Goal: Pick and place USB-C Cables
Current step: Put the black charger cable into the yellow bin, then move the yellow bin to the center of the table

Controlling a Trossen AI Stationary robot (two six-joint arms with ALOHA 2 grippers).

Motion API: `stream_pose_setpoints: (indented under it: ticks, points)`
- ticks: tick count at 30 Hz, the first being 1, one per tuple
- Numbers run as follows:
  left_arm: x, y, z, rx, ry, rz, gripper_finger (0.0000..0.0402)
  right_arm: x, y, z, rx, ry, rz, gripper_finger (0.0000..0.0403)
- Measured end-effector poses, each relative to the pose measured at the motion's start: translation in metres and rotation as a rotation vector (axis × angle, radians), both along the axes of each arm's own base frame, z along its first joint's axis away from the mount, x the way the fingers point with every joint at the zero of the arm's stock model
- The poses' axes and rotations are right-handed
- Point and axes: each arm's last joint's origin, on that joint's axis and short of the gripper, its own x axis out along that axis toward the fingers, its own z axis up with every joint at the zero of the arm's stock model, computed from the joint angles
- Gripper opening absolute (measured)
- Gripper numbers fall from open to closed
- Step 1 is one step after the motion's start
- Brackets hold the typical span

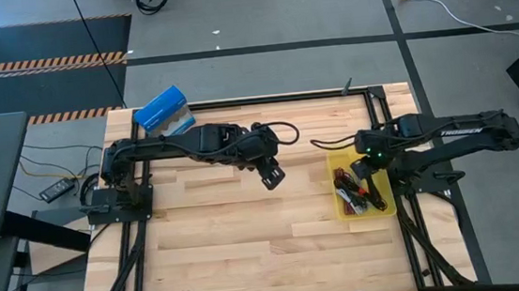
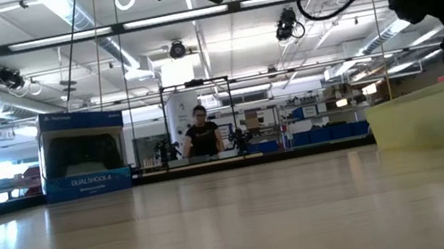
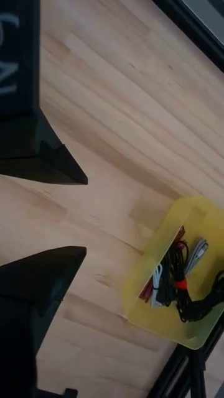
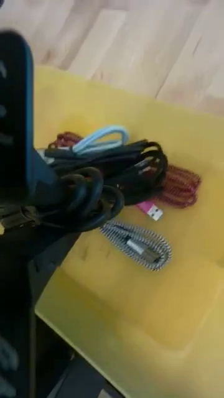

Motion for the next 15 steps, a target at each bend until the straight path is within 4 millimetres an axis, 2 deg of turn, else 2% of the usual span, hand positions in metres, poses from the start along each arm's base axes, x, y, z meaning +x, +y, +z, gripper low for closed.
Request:
stream_pose_setpoints:
  ticks: [10,13,15]
  points:
    - [-0.001,-0.002,-0.001,-0.019,0.004,0.02,0.0178,0.008,-0.004,-0.004,0.016,0.032,-0.024,0.0173]
    - [-0.003,-0.002,-0.002,-0.018,0.034,0.021,0.0178,0.014,-0.004,-0.003,0.026,-0.039,-0.018,0.0195]
    - [-0.006,-0.002,-0.004,-0.015,0.07,0.02,0.0177,0.023,-0.004,0.001,0.05,-0.15,0.003,0.0203]
